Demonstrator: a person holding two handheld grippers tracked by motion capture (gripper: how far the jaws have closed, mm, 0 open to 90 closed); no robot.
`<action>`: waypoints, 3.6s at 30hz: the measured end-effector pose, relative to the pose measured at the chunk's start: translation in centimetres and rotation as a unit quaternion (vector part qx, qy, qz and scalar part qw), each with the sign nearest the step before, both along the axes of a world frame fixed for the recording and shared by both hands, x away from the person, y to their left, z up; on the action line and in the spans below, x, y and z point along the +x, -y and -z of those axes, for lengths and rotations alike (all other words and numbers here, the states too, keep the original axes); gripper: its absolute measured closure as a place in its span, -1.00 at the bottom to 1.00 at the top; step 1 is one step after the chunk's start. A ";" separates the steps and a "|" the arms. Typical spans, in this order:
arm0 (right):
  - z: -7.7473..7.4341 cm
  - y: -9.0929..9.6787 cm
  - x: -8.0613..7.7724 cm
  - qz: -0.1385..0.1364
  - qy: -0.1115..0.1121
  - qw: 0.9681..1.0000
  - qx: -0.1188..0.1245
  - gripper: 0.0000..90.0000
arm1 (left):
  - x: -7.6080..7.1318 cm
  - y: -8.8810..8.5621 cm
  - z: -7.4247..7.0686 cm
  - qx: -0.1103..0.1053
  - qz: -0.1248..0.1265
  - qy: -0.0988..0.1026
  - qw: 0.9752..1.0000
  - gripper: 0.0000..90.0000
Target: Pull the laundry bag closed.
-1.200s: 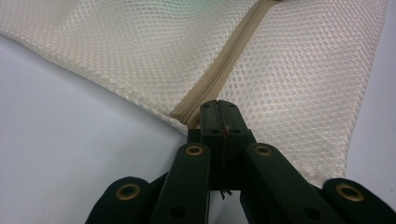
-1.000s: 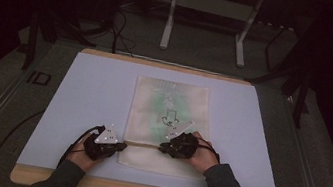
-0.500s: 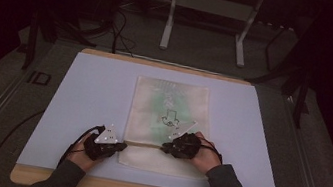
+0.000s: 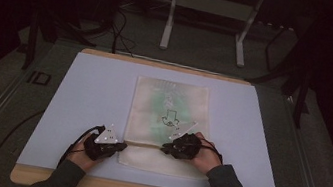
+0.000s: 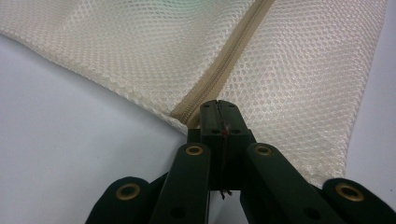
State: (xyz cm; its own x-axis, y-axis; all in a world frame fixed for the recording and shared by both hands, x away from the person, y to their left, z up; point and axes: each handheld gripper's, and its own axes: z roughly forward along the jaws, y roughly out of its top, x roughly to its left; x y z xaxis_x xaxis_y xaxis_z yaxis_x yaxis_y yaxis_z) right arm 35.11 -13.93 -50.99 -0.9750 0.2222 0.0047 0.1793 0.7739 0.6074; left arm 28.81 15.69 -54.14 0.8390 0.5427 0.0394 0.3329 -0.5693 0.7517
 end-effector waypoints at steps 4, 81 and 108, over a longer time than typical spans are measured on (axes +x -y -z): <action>0.0 0.0 0.0 0.000 -0.003 1.000 0.002 0.83 | 0.0 0.0 0.0 0.001 0.000 0.001 1.000 0.99; -0.1 5.6 -0.1 0.049 -0.006 0.999 0.001 0.83 | 0.0 0.0 0.0 -0.001 0.000 -0.002 1.000 0.99; -0.1 7.5 -0.2 0.066 -0.004 0.998 0.005 0.83 | 0.0 0.0 0.0 -0.002 -0.001 -0.003 1.000 0.99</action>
State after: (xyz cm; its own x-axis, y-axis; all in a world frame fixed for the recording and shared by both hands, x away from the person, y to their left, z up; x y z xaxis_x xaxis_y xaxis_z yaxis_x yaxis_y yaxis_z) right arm 34.94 -21.46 -50.93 -0.9372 0.3486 0.0149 0.2838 0.7370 0.6135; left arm 28.81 15.70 -54.15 0.8385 0.5439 0.0326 0.3382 -0.5664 0.7516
